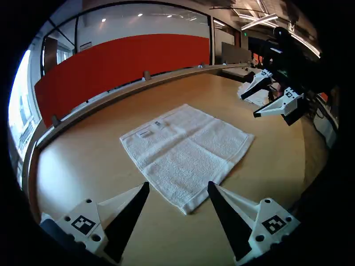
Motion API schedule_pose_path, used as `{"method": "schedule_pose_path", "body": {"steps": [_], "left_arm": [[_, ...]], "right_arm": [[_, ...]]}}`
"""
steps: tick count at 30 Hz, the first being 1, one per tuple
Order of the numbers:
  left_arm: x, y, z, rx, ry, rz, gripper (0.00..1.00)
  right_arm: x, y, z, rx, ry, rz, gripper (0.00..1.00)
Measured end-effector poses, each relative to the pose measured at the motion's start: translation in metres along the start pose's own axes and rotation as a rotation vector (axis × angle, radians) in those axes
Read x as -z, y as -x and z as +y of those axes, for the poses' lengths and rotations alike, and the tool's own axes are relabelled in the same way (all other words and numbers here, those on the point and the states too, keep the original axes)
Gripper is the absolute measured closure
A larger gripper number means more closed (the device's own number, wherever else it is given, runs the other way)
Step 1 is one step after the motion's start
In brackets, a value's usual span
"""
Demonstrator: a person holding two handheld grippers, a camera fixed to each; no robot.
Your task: Fold towel
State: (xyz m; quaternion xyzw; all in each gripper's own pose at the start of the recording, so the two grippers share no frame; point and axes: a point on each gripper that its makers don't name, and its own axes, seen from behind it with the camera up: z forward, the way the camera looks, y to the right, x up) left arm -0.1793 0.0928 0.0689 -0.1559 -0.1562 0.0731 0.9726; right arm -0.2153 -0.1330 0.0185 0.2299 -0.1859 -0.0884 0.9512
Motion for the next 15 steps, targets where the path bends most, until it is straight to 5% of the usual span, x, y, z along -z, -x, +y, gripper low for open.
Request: {"method": "schedule_pose_path", "body": {"steps": [15], "left_arm": [[-0.024,0.033,0.011,0.009,0.046,-0.096,0.02]], "right_arm": [[-0.017,0.056,-0.012,-0.017,-0.061,-0.11,0.0]]}}
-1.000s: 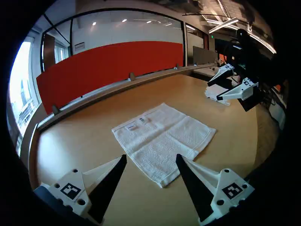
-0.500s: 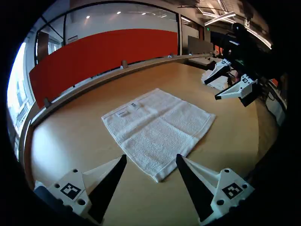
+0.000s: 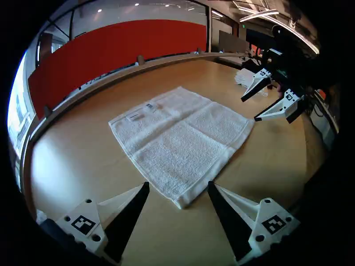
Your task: Fold towel
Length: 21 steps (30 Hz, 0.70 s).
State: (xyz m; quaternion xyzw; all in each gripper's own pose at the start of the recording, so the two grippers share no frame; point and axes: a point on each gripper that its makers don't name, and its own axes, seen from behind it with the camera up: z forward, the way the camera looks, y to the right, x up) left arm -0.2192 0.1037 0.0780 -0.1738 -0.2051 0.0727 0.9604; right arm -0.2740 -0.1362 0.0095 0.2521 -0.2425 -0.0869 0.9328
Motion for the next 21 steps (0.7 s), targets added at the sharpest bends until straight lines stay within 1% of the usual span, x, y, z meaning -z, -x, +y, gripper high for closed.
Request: {"method": "schedule_pose_path", "body": {"steps": [9,21], "left_arm": [[-0.013,0.017,0.004,0.02,0.017,-0.064,0.03],[-0.023,0.03,0.008,0.008,0.027,-0.119,0.03]], "right_arm": [[-0.002,0.017,-0.001,0.004,-0.022,-0.041,0.0],[-0.004,0.027,-0.001,0.001,-0.054,-0.065,0.04]]}}
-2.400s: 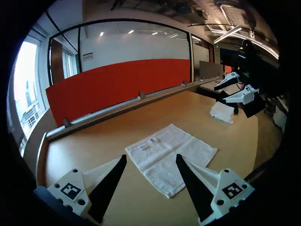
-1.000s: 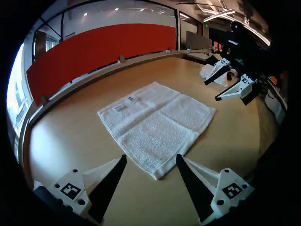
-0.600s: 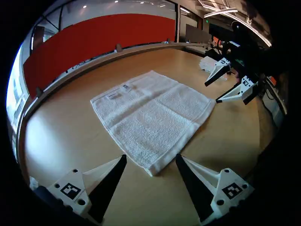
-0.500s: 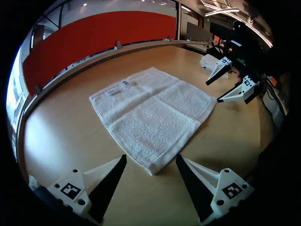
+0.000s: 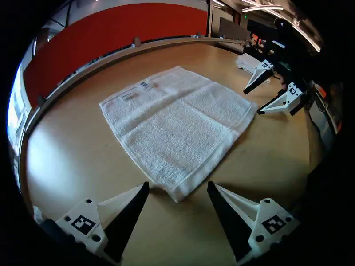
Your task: Fold towel
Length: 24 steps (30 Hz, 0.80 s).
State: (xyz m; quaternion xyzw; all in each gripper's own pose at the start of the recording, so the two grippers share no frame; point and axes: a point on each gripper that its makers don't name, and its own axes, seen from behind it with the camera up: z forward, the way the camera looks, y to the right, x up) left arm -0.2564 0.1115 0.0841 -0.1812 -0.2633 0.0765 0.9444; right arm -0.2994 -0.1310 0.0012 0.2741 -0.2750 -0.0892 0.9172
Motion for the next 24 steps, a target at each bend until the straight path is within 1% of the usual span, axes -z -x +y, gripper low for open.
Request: {"method": "schedule_pose_path", "body": {"steps": [3,9,20,24], "left_arm": [[-0.0006,-0.001,0.0006,-0.01,0.0,0.0,0.03],[-0.0005,-0.0004,0.001,-0.006,0.003,-0.005,0.03],[-0.0005,0.0001,0.0013,-0.012,0.002,-0.017,0.04],[-0.0014,-0.0004,0.0011,-0.012,-0.001,-0.023,0.06]], "right_arm": [[-0.0008,0.0004,-0.0006,0.004,-0.009,-0.003,0.06],[-0.0001,0.003,-0.0015,0.008,-0.024,-0.017,0.14],[-0.0029,0.0048,0.0005,0.001,-0.029,-0.022,0.36],[-0.0025,0.0049,0.0007,-0.001,-0.028,-0.022,0.38]]}}
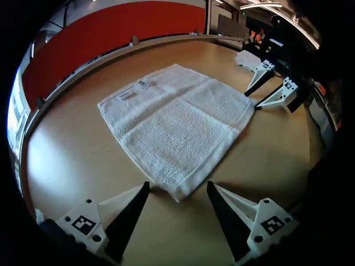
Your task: Fold towel
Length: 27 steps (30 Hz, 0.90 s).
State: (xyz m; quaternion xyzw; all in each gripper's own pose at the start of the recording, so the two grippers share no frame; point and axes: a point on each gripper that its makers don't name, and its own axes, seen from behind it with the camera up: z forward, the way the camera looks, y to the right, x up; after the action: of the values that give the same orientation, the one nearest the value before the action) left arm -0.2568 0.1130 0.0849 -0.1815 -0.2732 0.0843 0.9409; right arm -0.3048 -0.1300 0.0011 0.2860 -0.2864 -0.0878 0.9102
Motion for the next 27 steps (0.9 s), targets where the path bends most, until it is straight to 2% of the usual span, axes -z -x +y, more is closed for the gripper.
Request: {"method": "schedule_pose_path", "body": {"steps": [9,16,18,20,24,27], "left_arm": [[-0.0013,-0.001,-0.0013,0.007,-0.008,-0.011,0.24],[-0.0013,-0.0009,0.0033,0.0,-0.001,-0.018,0.39],[-0.0012,-0.0008,0.0043,0.0,-0.001,-0.019,0.47],[-0.0011,-0.0007,0.005,0.002,-0.002,-0.02,0.49],[-0.0015,-0.0016,0.0038,0.008,-0.013,-0.022,0.75],[-0.0026,-0.0026,0.0051,0.017,-0.016,-0.022,0.79]], "right_arm": [[0.0012,0.0006,-0.003,0.002,-0.001,0.0,0.45],[0.0004,0.0008,-0.0027,0.0,0.001,-0.002,0.6],[0.0004,0.0011,-0.0031,0.001,0.0,-0.002,0.62],[0.0002,0.001,-0.0036,0.0,0.0,-0.002,0.64],[-0.0002,0.0007,-0.0048,0.0,-0.003,-0.003,0.73],[-0.001,0.0001,-0.0067,0.003,-0.006,-0.003,0.79]]}}
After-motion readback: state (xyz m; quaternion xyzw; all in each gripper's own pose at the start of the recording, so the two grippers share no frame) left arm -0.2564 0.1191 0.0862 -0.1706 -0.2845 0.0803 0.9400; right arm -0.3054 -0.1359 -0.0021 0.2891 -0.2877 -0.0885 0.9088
